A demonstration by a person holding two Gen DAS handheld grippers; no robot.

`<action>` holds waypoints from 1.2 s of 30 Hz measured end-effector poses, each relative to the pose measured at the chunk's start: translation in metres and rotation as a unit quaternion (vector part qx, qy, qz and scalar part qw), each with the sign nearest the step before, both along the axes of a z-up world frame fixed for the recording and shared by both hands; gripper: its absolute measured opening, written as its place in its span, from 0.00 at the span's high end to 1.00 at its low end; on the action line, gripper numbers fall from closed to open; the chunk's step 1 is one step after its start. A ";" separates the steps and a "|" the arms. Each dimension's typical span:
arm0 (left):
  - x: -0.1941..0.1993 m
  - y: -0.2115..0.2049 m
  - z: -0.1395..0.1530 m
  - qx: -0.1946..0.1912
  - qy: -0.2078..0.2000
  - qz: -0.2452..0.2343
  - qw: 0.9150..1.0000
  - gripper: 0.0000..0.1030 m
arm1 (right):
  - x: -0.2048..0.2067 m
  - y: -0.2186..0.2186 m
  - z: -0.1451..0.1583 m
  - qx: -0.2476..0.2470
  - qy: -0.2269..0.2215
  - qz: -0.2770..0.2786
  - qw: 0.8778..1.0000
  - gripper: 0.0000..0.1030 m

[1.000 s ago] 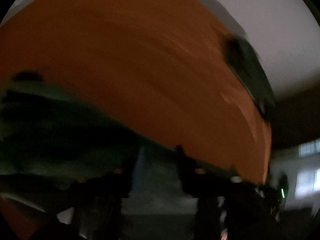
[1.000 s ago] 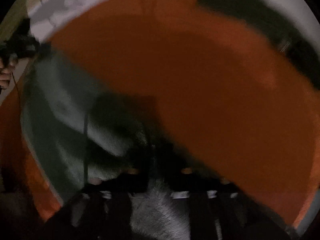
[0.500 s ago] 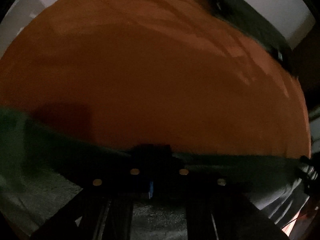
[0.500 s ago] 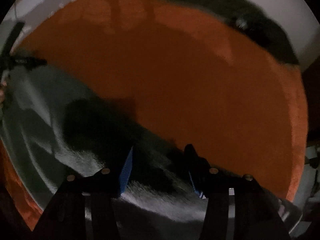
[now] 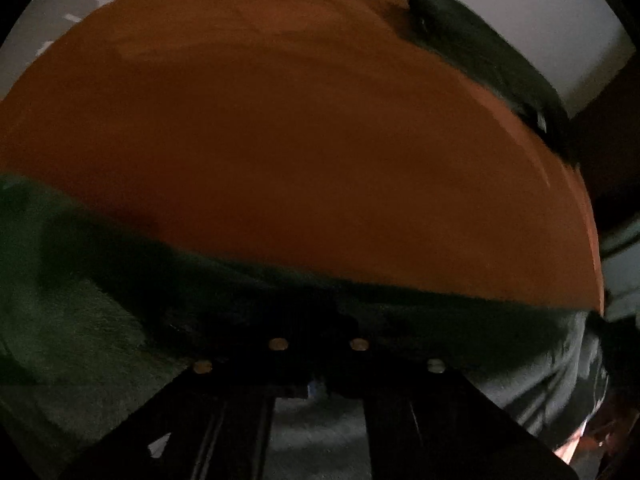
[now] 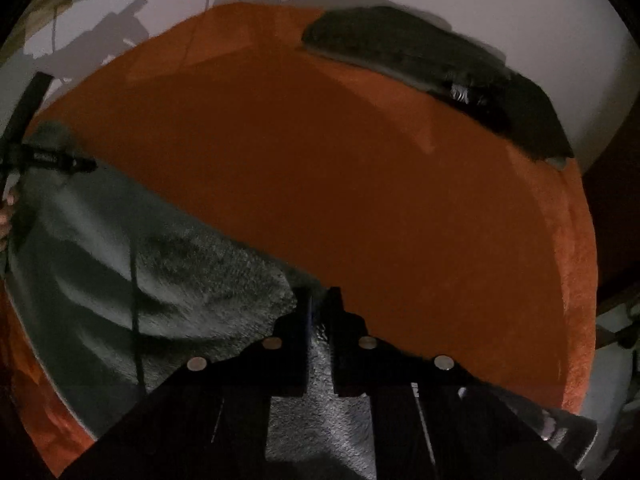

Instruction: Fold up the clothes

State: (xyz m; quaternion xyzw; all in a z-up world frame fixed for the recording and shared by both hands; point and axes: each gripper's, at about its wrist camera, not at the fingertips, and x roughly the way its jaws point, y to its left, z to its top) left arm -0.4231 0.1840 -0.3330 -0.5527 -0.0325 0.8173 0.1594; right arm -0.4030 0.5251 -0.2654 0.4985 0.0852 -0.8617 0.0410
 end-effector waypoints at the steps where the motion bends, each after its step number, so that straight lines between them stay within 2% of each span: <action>1: -0.003 0.000 -0.001 -0.009 0.013 -0.002 1.000 0.99 | -0.006 0.006 -0.013 0.009 -0.012 0.002 1.000 0.93; 3: -0.005 -0.005 0.003 -0.014 0.028 -0.004 1.000 0.99 | -0.015 0.023 -0.031 0.009 -0.038 0.003 0.999 0.93; 5: -0.005 -0.008 0.013 0.004 0.026 -0.004 1.000 0.99 | -0.010 0.031 -0.041 -0.005 -0.034 -0.013 0.999 0.90; 7: 0.000 -0.015 0.028 0.028 0.019 -0.011 0.999 0.98 | 0.004 0.039 -0.029 -0.015 -0.017 -0.045 0.999 0.82; 8: -0.002 -0.010 0.032 0.042 0.017 -0.025 0.999 0.94 | 0.010 0.041 -0.020 -0.021 -0.006 -0.059 0.998 0.75; 9: -0.001 -0.007 0.037 0.050 0.014 -0.045 0.998 0.91 | 0.011 0.042 -0.014 -0.025 0.002 -0.067 0.997 0.74; 11: 0.014 -0.011 0.048 0.054 0.017 -0.100 0.993 0.75 | 0.028 0.036 0.005 -0.051 0.025 -0.078 0.995 0.74; 13: 0.027 -0.008 0.048 0.038 0.020 -0.144 0.989 0.73 | 0.035 0.027 0.006 -0.103 0.021 -0.074 0.992 0.74; 15: 0.045 -0.005 0.036 0.000 0.036 -0.161 0.986 0.73 | 0.043 0.017 0.007 -0.154 0.016 -0.069 0.986 0.74; 17: 0.041 -0.003 0.013 -0.028 0.029 -0.141 0.989 0.73 | 0.051 0.005 -0.005 -0.165 -0.003 -0.065 0.984 0.74; 20: 0.016 -0.011 -0.014 0.008 0.001 -0.088 0.996 0.73 | 0.053 -0.010 -0.046 -0.137 -0.041 -0.054 0.988 0.74; 22: 0.015 -0.016 -0.015 0.025 -0.003 -0.074 0.997 0.73 | 0.054 -0.011 -0.062 -0.130 -0.038 -0.039 0.990 0.73; 26: 0.043 -0.043 0.026 0.038 0.022 -0.078 0.996 0.72 | 0.051 -0.002 -0.060 -0.151 -0.047 -0.048 0.986 0.71; 28: 0.067 -0.085 0.062 0.033 0.081 -0.065 0.994 0.67 | 0.063 -0.004 -0.053 -0.145 -0.043 -0.051 0.987 0.68; 29: 0.076 -0.110 0.069 0.008 0.097 -0.023 0.995 0.57 | 0.070 -0.006 -0.050 -0.141 -0.041 -0.053 0.988 0.65; 30: 0.085 -0.136 0.075 -0.018 0.111 0.024 0.993 0.51 | 0.076 -0.007 -0.047 -0.138 -0.038 -0.055 0.988 0.64; 31: 0.093 -0.161 0.081 -0.045 0.125 0.070 0.989 0.43 | 0.087 -0.008 -0.041 -0.130 -0.018 -0.059 0.990 0.64; 32: 0.102 -0.186 0.087 -0.071 0.139 0.116 0.981 0.42 | 0.098 -0.009 -0.035 -0.123 0.003 -0.063 0.990 0.65; 34: 0.121 -0.251 0.078 -0.069 0.114 0.198 0.971 0.42 | 0.130 -0.017 -0.017 -0.106 0.074 -0.057 0.990 0.64; 36: 0.128 -0.291 0.065 -0.055 0.074 0.240 0.966 0.42 | 0.139 -0.019 -0.014 -0.088 0.088 -0.052 0.991 0.64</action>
